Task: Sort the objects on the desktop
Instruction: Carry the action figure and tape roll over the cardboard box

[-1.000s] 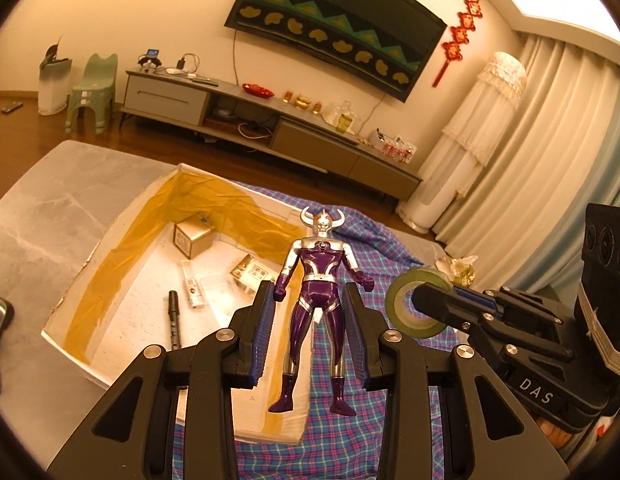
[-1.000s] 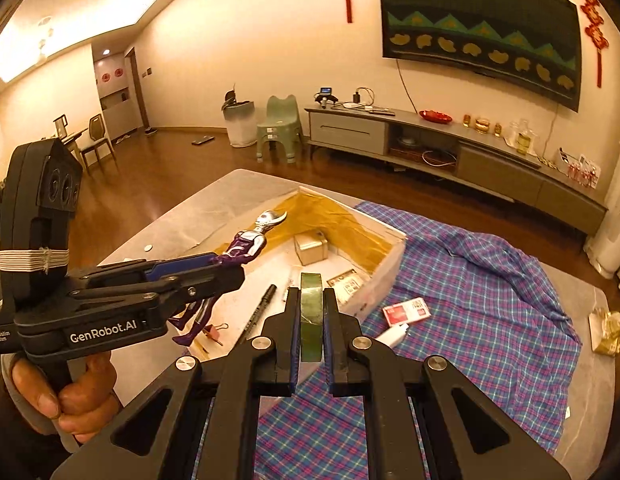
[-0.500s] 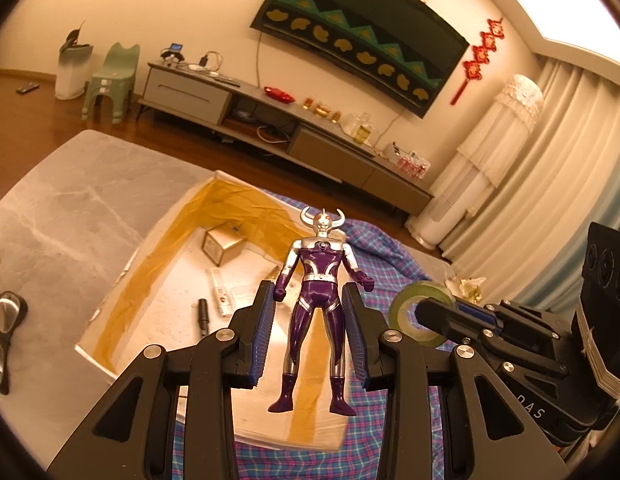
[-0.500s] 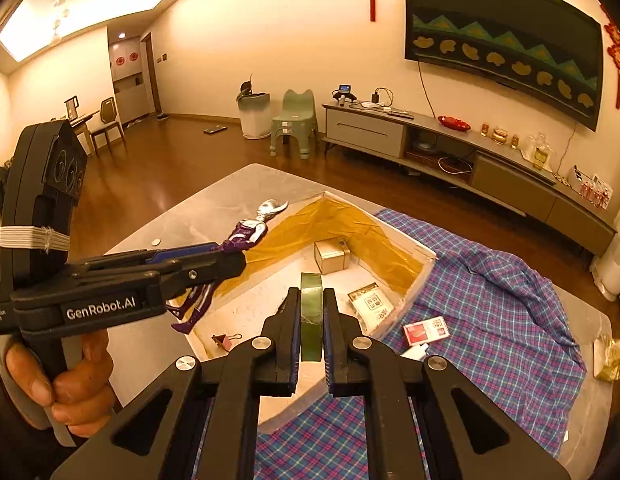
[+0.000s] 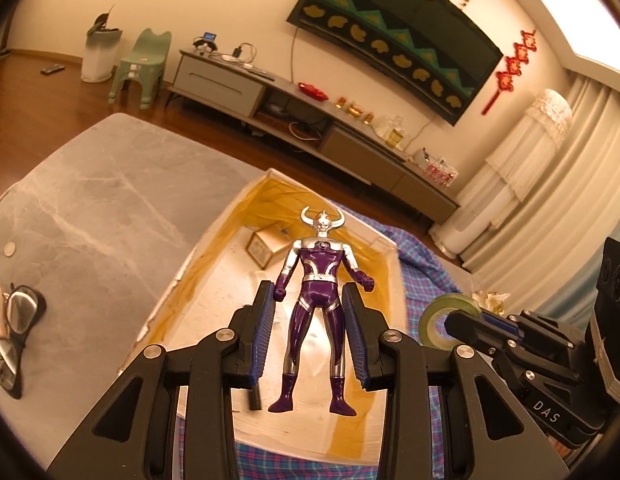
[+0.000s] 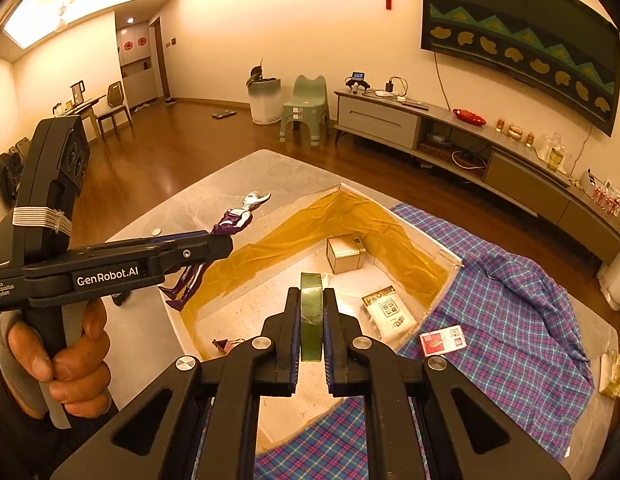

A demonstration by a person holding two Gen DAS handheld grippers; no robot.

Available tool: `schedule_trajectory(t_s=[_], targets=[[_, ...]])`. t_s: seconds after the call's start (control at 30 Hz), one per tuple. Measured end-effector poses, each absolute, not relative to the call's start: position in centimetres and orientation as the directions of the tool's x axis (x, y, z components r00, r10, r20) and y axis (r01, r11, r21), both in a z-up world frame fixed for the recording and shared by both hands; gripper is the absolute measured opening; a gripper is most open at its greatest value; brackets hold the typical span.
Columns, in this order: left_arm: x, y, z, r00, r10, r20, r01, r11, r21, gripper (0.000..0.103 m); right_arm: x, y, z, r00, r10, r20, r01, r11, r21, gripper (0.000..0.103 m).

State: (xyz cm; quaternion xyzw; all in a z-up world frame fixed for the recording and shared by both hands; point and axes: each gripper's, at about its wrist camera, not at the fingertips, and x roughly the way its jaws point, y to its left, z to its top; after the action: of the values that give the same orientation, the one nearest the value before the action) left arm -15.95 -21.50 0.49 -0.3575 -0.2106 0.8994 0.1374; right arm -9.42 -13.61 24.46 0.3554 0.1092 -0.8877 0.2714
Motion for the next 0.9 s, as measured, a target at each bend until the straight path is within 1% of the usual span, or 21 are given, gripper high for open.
schedule_trajectory(t_s=[0.27,0.53,0.9], targets=[[-17.4,-21.7,-1.4,-0.691,0.339,-0.638,-0.067,-0.909,-0.411,0.035,-12.1,-15.0,22.9,-0.567,-0.392,-0.724,0.567,-0.824,0.003,0.01],[-18.7,-21.7,-3.3,-0.654,0.307,-0.691,-0.063,-0.933,-0.355,0.035,-15.4,-16.0,21.1,-0.532,-0.373,-0.76,0.56,-0.828,0.015,0.011],[-20.2,-21.0,-5.4,-0.617,0.211,-0.758,-0.068,-0.974,-0.216,0.035,-20.1,-17.5,18.3,-0.483,-0.329,-0.811,0.55,-0.835,0.011,0.011]])
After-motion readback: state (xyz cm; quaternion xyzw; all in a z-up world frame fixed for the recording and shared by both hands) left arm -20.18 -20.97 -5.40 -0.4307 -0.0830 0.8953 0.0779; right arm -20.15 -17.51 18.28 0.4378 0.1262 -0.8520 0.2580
